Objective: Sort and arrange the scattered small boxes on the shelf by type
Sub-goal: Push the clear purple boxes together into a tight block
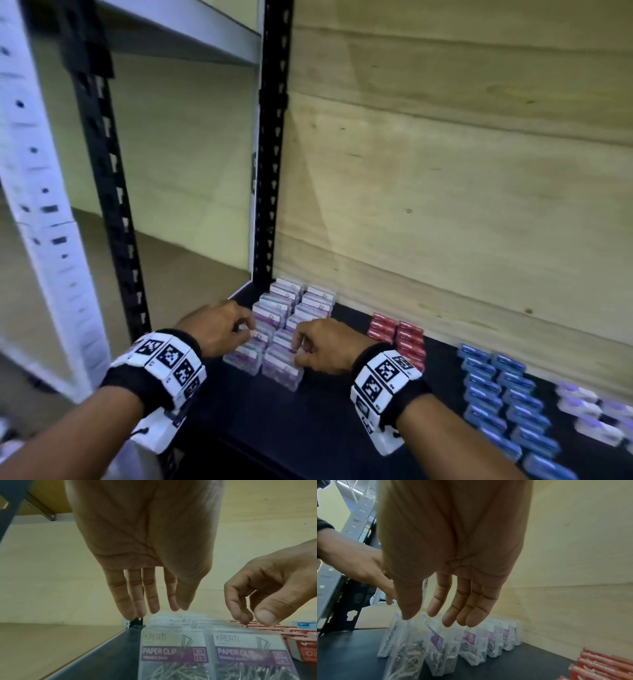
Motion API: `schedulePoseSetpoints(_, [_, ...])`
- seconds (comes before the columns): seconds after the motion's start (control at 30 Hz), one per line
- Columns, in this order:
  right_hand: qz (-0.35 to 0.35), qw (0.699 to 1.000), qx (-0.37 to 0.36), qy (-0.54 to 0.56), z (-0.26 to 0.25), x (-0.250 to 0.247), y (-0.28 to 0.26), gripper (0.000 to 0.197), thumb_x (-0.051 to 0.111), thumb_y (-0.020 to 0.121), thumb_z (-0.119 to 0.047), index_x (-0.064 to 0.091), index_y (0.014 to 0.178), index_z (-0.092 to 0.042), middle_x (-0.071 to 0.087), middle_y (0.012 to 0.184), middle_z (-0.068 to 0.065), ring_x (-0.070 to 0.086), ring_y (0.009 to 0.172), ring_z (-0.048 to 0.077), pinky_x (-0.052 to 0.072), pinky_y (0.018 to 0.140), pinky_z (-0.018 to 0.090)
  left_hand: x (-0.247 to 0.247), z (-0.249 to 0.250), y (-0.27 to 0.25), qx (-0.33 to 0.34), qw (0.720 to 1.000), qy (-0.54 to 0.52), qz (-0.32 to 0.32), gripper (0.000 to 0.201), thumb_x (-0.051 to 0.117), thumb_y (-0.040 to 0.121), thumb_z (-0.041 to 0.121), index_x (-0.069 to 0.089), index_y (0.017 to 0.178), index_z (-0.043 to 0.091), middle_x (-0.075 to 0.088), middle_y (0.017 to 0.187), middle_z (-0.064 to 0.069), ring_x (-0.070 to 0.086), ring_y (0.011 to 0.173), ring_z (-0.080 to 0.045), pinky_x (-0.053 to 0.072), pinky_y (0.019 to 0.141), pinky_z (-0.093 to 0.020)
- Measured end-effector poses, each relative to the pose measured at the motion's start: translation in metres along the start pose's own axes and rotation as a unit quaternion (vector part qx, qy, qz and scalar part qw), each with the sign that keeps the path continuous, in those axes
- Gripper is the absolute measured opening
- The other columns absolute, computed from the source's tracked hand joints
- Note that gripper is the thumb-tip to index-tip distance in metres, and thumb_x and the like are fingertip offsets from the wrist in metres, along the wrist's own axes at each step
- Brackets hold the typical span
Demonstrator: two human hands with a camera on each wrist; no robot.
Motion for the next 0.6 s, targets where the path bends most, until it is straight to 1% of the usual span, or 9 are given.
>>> schedulePoseSetpoints(0.1, [-0.008,1.000,-0.003,-0.008,-0.004,0.005,0.003,0.028,0.070,0.087,-0.040,0.062,0.107,-0.022,0.063,0.103,-0.002,0.058,0.092,0.017,0.051,0.085,0.034,0.006,-0.002,0.001,0.000,1.000,-0.007,-0.015,0.020,0.056,0.093,0.038,0.063,0.111,0.036,0.056,0.106,0.010,0.057,0.094,-0.007,0.046,0.081,-0.023])
schedulePoseSetpoints(0.17, [-0.007,1.000,-0.003,-0.011,-0.004,0.006,0.004,0.029,0.072,0.086,-0.040,0.063,0.107,-0.022,0.062,0.105,-0.001,0.058,0.093,0.017,0.051,0.083,0.034,0.010,-0.002,0.003,0.005,1.000,-0.004,-0.025,0.024,0.057,0.090,0.030,0.063,0.113,0.036,0.055,0.105,0.010,0.055,0.096,-0.008,0.044,0.082,-0.021])
schedulePoseSetpoints(0.23, [-0.007,1.000,-0.002,-0.014,-0.004,0.007,0.004,0.031,0.072,0.085,-0.040,0.063,0.108,-0.022,0.062,0.104,-0.001,0.059,0.094,0.018,0.051,0.082,0.034,0.015,-0.003,0.005,0.006,0.999,0.003,-0.035,0.031,0.057,0.087,0.022,0.063,0.114,0.037,0.052,0.104,0.012,0.051,0.096,-0.006,0.041,0.083,-0.018])
schedulePoseSetpoints(0.3, [-0.005,1.000,0.000,-0.019,-0.004,0.008,0.004,0.032,0.072,0.085,-0.041,0.062,0.109,-0.022,0.062,0.102,-0.001,0.059,0.092,0.018,0.050,0.080,0.033,0.020,-0.004,0.005,0.008,0.999,0.012,-0.043,0.034,0.059,0.086,0.018,0.063,0.114,0.037,0.051,0.106,0.013,0.047,0.096,-0.005,0.038,0.084,-0.017])
schedulePoseSetpoints(0.4, [-0.004,0.999,0.008,-0.033,-0.006,0.009,0.003,0.036,0.071,0.086,-0.043,0.063,0.111,-0.018,0.064,0.106,0.000,0.060,0.093,0.018,0.050,0.079,0.032,0.023,-0.005,0.005,0.017,0.999,0.016,-0.044,0.034,0.063,0.086,0.021,0.063,0.115,0.038,0.053,0.114,0.012,0.049,0.104,-0.006,0.040,0.090,-0.019])
schedulePoseSetpoints(0.47, [-0.007,0.999,0.014,-0.038,-0.008,0.010,0.001,0.037,0.070,0.087,-0.044,0.064,0.109,-0.015,0.066,0.106,0.002,0.062,0.093,0.019,0.052,0.080,0.034,0.022,-0.004,0.003,0.017,0.999,0.014,-0.041,0.032,0.065,0.087,0.023,0.063,0.115,0.038,0.054,0.117,0.011,0.050,0.108,-0.007,0.040,0.091,-0.020])
schedulePoseSetpoints(0.53, [-0.015,0.999,0.024,-0.032,-0.009,0.011,-0.003,0.037,0.070,0.087,-0.044,0.066,0.106,-0.013,0.067,0.104,0.003,0.063,0.092,0.019,0.054,0.083,0.037,0.021,-0.001,0.001,0.023,0.999,0.011,-0.033,0.028,0.066,0.088,0.024,0.065,0.111,0.039,0.056,0.114,0.013,0.050,0.105,-0.006,0.040,0.089,-0.020])
schedulePoseSetpoints(0.6, [-0.026,0.999,0.034,-0.024,-0.009,0.013,-0.009,0.036,0.071,0.086,-0.045,0.066,0.105,-0.014,0.067,0.102,0.002,0.064,0.092,0.019,0.055,0.084,0.038,0.023,0.001,-0.003,0.032,0.999,0.005,-0.030,0.025,0.067,0.088,0.025,0.067,0.109,0.038,0.057,0.111,0.015,0.050,0.100,-0.004,0.039,0.087,-0.018])
Point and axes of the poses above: each hand's wrist, its own y-axis towards the middle knuckle, its own x-axis out of the palm, z = x × y, the point moved 8 cm from there along y, towards the middle knuckle
